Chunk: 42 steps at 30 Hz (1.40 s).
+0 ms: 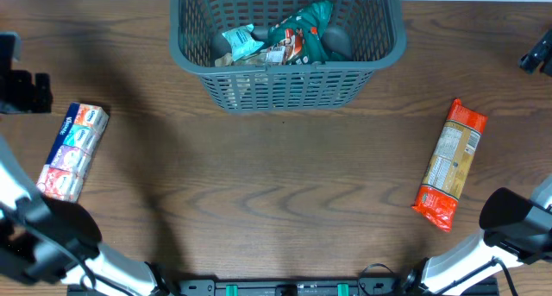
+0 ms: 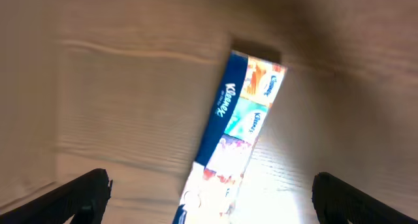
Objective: Pack container
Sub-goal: 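Lower the left gripper onto the tissue-pack strip and grasp it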
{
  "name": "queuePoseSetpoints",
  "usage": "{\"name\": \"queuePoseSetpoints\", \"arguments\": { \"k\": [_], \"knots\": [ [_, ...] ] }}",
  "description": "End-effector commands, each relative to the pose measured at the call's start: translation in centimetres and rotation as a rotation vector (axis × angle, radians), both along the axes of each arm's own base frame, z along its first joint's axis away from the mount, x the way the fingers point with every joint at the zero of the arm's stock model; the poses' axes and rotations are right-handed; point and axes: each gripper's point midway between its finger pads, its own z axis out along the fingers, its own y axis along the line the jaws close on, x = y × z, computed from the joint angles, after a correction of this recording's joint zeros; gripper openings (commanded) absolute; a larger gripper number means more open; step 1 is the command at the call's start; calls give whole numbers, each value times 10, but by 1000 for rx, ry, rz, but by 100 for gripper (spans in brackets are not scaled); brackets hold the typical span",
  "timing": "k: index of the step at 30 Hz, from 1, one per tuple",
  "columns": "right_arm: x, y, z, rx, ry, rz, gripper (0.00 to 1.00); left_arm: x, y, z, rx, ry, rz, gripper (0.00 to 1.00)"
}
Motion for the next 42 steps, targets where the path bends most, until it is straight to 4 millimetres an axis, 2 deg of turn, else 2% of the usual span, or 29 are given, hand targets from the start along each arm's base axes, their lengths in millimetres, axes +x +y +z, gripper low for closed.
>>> {"name": "queuePoseSetpoints", "arguments": {
  "k": [1,7,12,17,27,38,42],
  "knots": [
    [1,0,1,-8,-2,13,99,8,-1,-37,-69,65,-41,98],
    [4,-2,3,-10,-19,-1,99,7,0,-96,-153,208,-75,99],
    [10,-6,6,-21,-51,-13,99,2,3,-124,-169,287,-79,99],
    [16,-9,10,-30,-84,-26,99,-7,2,-139,-178,343,-86,99],
    [24,-14,17,-45,-130,-42,99,-44,-11,-168,-214,490,-131,99],
    [24,-14,16,-41,-131,-48,99,-68,2,-196,-232,511,-73,99],
    [24,-13,16,-36,-131,-56,99,-70,6,-204,-228,499,-58,99]
  ]
}}
